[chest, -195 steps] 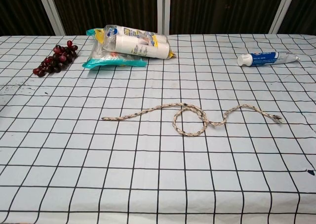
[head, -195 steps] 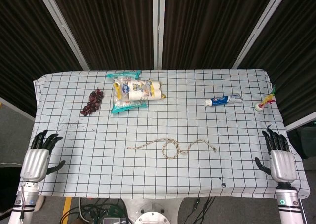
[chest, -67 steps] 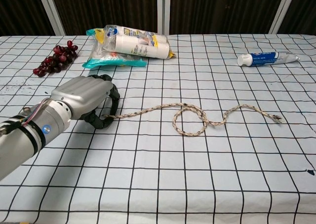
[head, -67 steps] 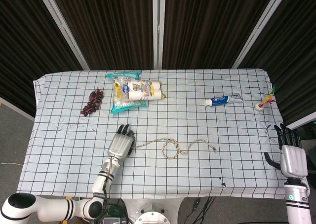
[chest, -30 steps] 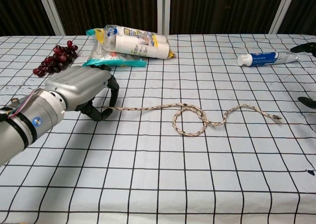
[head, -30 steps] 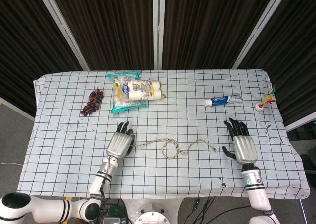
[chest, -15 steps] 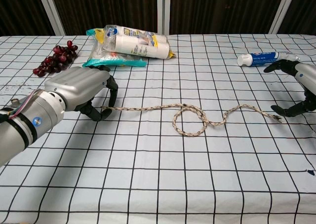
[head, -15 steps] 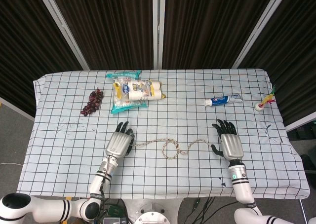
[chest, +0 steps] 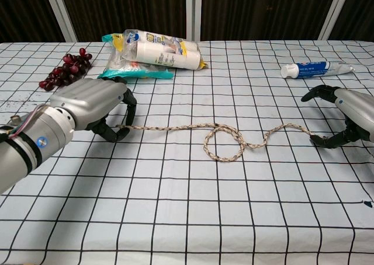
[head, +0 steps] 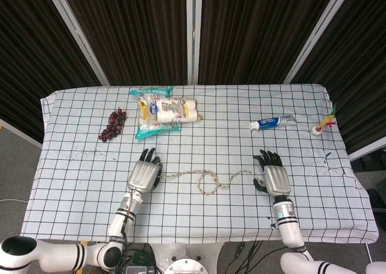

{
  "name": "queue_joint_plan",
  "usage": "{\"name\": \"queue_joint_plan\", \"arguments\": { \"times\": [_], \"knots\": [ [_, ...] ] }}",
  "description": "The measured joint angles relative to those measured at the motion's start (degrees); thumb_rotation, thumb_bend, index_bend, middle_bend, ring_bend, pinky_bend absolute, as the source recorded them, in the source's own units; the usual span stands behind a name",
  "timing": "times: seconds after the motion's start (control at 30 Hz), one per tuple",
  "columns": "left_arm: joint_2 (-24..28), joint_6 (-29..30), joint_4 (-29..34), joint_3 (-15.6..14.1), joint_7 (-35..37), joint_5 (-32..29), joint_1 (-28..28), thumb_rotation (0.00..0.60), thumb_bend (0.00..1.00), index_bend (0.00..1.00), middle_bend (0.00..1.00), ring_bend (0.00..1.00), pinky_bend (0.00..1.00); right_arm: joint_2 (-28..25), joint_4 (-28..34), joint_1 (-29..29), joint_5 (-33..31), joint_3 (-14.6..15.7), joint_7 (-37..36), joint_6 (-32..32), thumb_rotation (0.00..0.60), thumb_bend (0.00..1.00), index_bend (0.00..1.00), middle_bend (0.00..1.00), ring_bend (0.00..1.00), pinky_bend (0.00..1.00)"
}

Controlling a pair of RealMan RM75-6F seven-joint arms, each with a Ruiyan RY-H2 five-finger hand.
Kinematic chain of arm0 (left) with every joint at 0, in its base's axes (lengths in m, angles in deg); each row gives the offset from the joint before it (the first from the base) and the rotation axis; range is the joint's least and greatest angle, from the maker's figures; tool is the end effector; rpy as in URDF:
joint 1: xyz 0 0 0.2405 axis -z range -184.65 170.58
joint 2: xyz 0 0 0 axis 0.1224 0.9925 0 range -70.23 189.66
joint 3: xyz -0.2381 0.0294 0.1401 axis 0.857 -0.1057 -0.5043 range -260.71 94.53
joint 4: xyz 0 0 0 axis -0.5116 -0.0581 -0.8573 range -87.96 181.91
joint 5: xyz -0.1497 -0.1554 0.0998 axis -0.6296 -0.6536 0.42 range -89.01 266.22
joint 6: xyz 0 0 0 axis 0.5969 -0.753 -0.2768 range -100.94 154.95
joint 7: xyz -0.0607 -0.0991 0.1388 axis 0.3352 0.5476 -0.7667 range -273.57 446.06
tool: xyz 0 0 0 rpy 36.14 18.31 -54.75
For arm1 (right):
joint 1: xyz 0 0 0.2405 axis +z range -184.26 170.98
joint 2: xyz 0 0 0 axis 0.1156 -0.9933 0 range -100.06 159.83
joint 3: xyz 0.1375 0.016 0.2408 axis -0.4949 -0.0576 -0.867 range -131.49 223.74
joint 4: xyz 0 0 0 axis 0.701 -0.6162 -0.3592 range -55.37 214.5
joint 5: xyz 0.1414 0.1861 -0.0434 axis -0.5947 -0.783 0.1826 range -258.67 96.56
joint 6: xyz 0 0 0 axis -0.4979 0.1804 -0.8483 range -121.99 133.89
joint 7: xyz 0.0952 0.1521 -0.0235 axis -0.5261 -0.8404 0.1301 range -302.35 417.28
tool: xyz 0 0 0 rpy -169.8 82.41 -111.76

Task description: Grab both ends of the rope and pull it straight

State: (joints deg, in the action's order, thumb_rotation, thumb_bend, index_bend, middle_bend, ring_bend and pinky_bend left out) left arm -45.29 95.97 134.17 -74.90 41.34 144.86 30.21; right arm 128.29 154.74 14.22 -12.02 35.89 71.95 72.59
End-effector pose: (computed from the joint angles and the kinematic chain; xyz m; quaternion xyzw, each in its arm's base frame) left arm -0.1307 0.3273 -0.1249 -0.7356 -0.3662 -0.3209 0.4710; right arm -0.2763 -0.3227 -0.0692 0.6102 -0.4781 0.3644 0.5160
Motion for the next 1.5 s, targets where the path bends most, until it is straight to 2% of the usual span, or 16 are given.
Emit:
{"name": "queue_joint_plan", "arguments": {
  "times": [0.17,0.37,1.5],
  "knots": [
    [0.3,-0.1,0.1,0.1,0.4,-0.1,-0.1,0.6,0.43,0.6,0.27,0.0,0.08,0.1,0.1,0.6,-1.0,-0.6,0.3,-0.6,0.6,0.29,0.35,0.09,0.0,0.0],
    [0.6,-0.1,0.3,0.3,0.4,-0.1,0.1,0.6,0.43,0.61,0.27,0.0,0.08,0.5,0.3,1.3,-2.9,-1.1,2.1,-1.5,0.6,0.32,0.4,0.1,0.0,0.0],
    [0.9,-0.1,0.4,0.1,0.9,-0.1,0.1,0.6,0.43,0.61,0.27,0.0,0.08,1.2,-0.8,1.9,-5.3,-0.6,2.5,-1.8,0.6,0.39,0.57,0.16,0.0,0.0]
  ]
}}
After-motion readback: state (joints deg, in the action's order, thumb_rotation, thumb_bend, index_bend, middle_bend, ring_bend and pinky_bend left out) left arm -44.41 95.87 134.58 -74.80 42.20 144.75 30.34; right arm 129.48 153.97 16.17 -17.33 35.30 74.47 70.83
